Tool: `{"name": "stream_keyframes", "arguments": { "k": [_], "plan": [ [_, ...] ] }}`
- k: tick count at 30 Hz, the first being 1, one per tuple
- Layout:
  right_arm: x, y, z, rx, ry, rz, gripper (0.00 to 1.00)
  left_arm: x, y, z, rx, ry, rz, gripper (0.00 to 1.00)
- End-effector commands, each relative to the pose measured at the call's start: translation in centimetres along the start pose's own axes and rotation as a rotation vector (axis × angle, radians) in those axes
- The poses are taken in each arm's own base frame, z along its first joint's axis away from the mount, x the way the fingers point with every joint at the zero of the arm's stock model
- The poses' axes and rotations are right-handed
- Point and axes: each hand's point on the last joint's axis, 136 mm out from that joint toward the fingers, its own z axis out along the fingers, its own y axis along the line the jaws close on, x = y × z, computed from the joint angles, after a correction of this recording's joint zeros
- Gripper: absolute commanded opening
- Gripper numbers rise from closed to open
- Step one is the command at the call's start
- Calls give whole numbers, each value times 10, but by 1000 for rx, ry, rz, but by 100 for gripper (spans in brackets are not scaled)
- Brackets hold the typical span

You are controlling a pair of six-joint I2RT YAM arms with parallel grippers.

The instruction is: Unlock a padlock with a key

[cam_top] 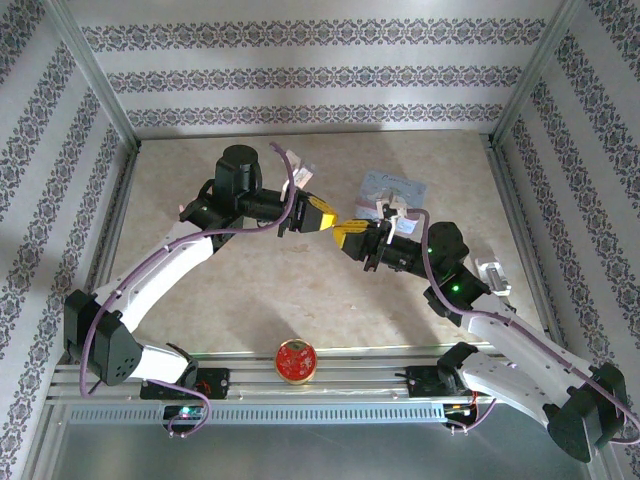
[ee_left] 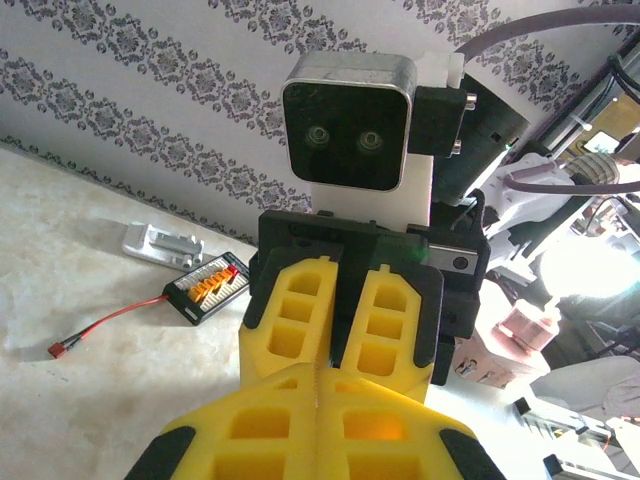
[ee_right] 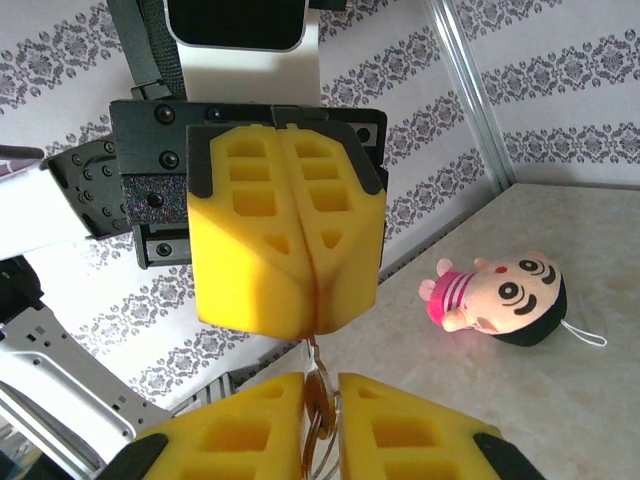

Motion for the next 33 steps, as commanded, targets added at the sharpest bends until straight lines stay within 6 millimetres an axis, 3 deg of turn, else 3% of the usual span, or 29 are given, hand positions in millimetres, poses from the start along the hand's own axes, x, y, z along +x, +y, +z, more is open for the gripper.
{"name": "stream_keyframes", "arguments": {
  "k": [1, 5, 13, 14, 15, 16, 20, 21, 22, 28, 33],
  "plan": [
    [-19, 15, -1, -47, -47, -39, 11, -8, -15, 0, 55, -20, 42, 0],
    [-22, 18, -2, -56, -58, -42, 0, -8, -14, 0, 62, -25, 37, 0],
    [-27, 20, -7, -50, -88, -35, 0, -9, -6, 1, 34, -36, 10, 2],
    [-27, 22, -8, -53, -88, -35, 0, -10, -3, 1, 22, -39, 0, 14],
    [-27, 22, -8, -54, -86, -34, 0, -10, 0, 0, 11, -44, -11, 36],
    [-27, 21, -8, -49, -84, -30, 0, -13, 2, -1, 1, -52, -16, 48],
    [-24, 11, -8, -7, -77, -5, 0, -22, 7, -5, -24, -94, -33, 85],
    [-23, 5, -8, 18, -79, 8, 0, -26, 8, -7, -39, -111, -33, 96],
    [-22, 0, -9, 44, -78, 22, 0, -29, 9, -10, -58, -126, -32, 99],
    [-12, -50, -27, 275, -73, 147, 0, -49, 35, -38, -345, -258, -20, 99],
    [4, -116, -76, 605, -77, 292, 0, -43, 87, -77, -734, -314, -91, 99]
  ]
}}
